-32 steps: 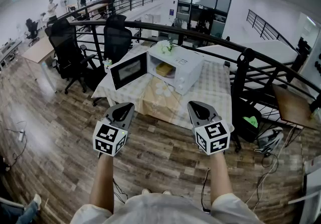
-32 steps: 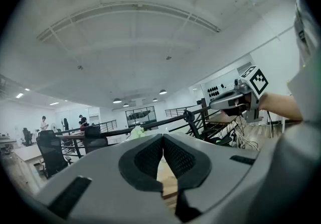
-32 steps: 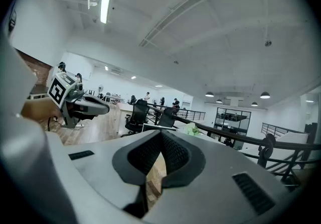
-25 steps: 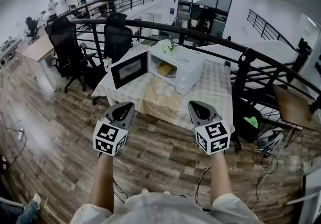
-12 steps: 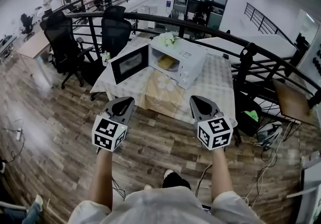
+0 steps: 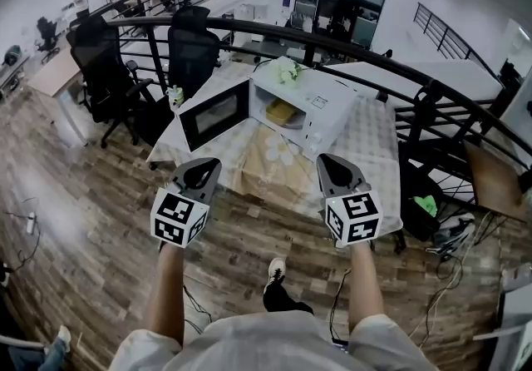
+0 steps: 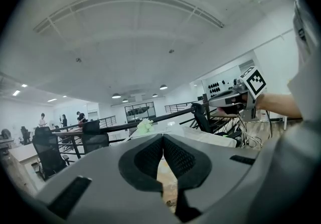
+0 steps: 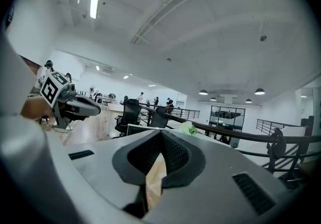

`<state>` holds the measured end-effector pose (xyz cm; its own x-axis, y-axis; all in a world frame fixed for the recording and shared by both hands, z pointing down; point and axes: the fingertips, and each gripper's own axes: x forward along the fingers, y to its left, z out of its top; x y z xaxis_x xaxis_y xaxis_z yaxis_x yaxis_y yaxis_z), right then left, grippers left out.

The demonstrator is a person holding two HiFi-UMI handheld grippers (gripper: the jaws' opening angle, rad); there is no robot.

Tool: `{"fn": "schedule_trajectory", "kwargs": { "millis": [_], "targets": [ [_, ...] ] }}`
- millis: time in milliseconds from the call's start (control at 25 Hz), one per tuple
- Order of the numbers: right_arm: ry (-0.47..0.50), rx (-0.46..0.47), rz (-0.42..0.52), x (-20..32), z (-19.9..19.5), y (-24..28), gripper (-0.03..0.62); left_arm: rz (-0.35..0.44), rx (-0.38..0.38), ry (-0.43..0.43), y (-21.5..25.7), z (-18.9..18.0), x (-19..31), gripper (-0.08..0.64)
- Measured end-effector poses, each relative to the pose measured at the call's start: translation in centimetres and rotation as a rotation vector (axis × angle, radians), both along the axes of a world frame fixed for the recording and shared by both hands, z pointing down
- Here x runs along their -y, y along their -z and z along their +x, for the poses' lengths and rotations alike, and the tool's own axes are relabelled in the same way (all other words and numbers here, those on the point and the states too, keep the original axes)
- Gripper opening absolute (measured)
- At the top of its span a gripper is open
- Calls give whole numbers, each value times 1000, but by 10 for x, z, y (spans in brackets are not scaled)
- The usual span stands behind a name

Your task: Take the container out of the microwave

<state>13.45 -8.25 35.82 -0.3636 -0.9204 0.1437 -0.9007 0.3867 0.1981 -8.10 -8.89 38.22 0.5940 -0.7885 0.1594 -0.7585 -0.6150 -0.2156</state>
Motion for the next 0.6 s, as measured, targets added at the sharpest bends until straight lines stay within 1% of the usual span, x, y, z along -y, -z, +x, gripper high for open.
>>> {"fn": "schedule_trajectory", "kwargs": {
  "millis": [280, 360, 440, 520, 600],
  "targets": [
    [13, -3, 1, 85, 21, 3, 14, -14, 1, 15, 2, 24, 81, 18],
    [6, 16, 6, 109, 29, 6, 14, -20, 1, 21, 3, 30, 103, 20],
    [5, 52, -3, 132, 37, 9, 14, -23, -1, 27, 5, 36, 124, 18],
    [27, 73, -22, 152, 40, 11, 11, -24, -4, 35, 7, 41, 143, 18],
    [53, 62, -37, 170, 40, 9, 11, -28, -8, 42, 7, 46, 161, 18]
  ]
}}
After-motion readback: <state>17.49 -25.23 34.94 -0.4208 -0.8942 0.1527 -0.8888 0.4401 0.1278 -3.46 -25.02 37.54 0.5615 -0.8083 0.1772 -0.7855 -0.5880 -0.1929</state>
